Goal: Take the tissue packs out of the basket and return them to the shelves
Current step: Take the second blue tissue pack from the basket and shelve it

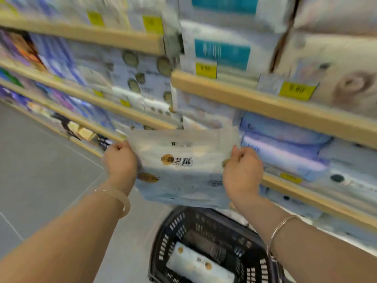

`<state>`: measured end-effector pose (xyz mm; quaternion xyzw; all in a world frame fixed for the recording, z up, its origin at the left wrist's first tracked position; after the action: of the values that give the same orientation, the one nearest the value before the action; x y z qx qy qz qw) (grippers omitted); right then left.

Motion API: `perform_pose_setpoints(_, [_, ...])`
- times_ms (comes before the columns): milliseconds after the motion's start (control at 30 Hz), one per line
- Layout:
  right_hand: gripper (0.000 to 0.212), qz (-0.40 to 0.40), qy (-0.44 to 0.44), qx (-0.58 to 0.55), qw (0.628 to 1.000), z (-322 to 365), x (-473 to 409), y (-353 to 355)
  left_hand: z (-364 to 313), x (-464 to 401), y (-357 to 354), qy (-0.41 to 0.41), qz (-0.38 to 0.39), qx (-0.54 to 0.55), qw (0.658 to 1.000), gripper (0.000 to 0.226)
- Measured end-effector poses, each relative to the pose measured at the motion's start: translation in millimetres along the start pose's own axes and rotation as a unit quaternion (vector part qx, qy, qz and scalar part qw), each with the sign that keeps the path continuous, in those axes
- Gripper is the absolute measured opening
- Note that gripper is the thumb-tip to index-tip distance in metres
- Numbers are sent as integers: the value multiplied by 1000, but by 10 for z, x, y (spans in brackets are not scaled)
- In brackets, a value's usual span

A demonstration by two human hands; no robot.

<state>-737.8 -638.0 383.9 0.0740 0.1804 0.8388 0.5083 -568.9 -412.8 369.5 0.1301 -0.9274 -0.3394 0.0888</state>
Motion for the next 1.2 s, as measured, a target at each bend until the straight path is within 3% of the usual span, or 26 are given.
perform_pose_setpoints(133, [36,-29,42,-20,999,1024,-47,119,-718,-99,810,-36,-96,35,994,32])
perform_pose_setpoints(333, [36,-64,103,-161,980,2775,-3,410,-2012,-123,2362,-122,-219,74,965,35])
perform_pose_setpoints(500, [36,-84,155,-223,959,4083,71,822,-2957,19,3558,-177,-259,139,939,30])
perform_pose_setpoints(833, [34,-186,303,-297,886,5952,408,2207,-4300,745,5078,-290,-296,317,853,16])
perform_pose_setpoints(1000, [36,-260,378,-299,837,6312,632,3012,-4778,1222,5258,-307,-242,417,821,34])
perform_pose_setpoints(1200, [35,-396,446,-250,763,6472,824,3987,-5291,1864,5176,-338,-178,509,771,31])
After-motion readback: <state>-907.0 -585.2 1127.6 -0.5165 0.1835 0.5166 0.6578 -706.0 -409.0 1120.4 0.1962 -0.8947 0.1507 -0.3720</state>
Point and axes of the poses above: each hand's wrist, its own x-axis away from the middle knuckle, its own y-axis out of the back of the hand, z = x × y, the point moved 5 cm from there along -x, towards the middle knuckle, and after that the axes turned 15 degrees about -x, right-handed, at the moved point
